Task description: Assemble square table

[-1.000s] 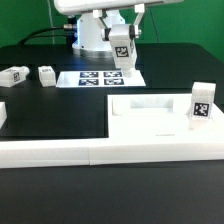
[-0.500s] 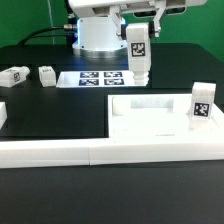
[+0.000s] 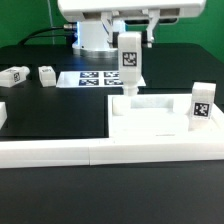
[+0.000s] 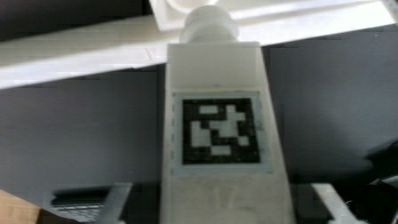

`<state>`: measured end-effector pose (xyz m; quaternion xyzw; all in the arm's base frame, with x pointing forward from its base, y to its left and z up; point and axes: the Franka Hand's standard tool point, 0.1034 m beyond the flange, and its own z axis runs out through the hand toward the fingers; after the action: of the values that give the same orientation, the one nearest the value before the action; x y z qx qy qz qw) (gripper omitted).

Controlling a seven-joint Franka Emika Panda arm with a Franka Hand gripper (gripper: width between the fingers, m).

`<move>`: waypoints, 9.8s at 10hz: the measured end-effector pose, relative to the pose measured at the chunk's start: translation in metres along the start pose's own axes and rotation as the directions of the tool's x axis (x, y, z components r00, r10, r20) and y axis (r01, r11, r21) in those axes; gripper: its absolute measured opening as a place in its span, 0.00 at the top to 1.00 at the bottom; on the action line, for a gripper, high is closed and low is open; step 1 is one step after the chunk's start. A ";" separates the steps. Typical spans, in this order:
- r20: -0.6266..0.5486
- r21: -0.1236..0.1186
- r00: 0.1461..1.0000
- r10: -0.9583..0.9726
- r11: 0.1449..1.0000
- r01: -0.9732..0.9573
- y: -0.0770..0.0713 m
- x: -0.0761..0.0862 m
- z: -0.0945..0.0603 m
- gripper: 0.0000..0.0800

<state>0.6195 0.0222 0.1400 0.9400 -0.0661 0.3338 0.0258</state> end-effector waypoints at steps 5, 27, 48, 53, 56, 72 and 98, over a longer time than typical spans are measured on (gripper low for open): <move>0.006 -0.023 0.999 -0.033 0.999 0.033 0.013 -0.005 0.006 0.64; 0.067 0.005 0.996 -0.052 0.999 0.052 0.019 -0.028 0.036 0.53; 0.665 0.090 0.746 -0.008 0.993 -0.070 0.022 -0.027 0.045 0.19; 0.646 0.066 0.763 0.028 0.994 -0.092 0.021 -0.027 0.048 0.34; 0.648 -0.042 0.737 0.194 0.975 -0.220 0.020 -0.027 0.048 0.63; 0.508 -0.299 0.609 0.609 0.788 -0.539 0.007 -0.033 0.047 0.21; 0.200 -0.526 0.049 0.979 0.149 -0.838 0.014 -0.036 0.049 0.64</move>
Offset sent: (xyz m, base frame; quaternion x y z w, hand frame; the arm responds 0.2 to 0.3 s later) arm 0.0000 0.0000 0.0000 0.0000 0.0000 0.0000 1.0000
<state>0.6207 0.0081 0.0793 0.7104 -0.6986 -0.0007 -0.0853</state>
